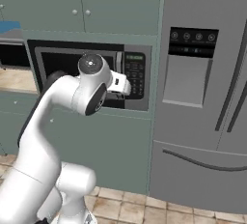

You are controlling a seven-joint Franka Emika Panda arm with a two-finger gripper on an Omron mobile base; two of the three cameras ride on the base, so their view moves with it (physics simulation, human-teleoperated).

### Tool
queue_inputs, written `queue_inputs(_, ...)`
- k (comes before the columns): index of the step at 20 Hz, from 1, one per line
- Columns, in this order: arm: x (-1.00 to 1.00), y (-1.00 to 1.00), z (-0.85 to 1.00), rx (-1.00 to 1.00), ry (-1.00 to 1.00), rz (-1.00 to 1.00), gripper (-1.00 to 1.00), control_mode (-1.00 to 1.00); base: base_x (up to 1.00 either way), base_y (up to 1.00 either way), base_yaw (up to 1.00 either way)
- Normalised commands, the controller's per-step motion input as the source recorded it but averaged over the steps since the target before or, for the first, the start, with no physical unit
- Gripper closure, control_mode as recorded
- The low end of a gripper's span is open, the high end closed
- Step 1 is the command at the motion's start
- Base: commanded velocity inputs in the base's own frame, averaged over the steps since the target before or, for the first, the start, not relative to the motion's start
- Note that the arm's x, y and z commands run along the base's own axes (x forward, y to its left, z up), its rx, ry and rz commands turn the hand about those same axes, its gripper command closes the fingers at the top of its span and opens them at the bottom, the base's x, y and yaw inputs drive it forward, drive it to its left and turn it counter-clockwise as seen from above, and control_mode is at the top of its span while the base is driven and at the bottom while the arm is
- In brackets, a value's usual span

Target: Open the microwave door.

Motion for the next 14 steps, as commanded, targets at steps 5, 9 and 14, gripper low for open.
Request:
queue_inputs(5,0.81,0.01,0.00,0.00,-0.09,-0.01,-1.00,-1.00,0.00,0.00,0.00)
queue_inputs(9,0.77,0.00,0.00,0.00,0.00,-0.01,-1.00,-1.00,0.00,0.00,0.00)
queue_inputs(14,0.69,0.00,0.00,0.00,0.06,0.00,-1.00,-1.00,0.00,0.00,0.00)
